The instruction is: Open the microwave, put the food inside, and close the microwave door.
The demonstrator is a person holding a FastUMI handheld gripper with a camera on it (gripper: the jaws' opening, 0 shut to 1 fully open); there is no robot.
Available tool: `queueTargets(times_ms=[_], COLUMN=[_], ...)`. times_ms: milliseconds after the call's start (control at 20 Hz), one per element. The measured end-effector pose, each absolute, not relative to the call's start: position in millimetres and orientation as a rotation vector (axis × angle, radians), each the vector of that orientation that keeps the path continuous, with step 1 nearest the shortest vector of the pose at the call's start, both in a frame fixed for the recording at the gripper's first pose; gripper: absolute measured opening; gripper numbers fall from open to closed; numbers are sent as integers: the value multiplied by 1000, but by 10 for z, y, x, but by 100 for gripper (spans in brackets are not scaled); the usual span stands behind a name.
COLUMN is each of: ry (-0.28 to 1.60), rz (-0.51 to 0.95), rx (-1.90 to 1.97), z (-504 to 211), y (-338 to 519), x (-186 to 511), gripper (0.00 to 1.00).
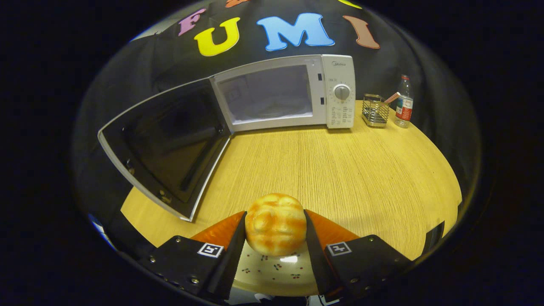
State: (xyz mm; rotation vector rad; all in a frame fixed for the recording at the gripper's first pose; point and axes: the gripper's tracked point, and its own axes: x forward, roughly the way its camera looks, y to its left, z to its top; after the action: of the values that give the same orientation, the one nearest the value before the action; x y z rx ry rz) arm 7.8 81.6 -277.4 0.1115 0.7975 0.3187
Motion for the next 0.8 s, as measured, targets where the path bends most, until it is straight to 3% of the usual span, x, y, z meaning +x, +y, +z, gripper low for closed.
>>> queueTargets(times_ms=[800], ry=[570], rz=[344], rx=[332], z=[-2266], y=[1289], x=[1785], gripper=[73])
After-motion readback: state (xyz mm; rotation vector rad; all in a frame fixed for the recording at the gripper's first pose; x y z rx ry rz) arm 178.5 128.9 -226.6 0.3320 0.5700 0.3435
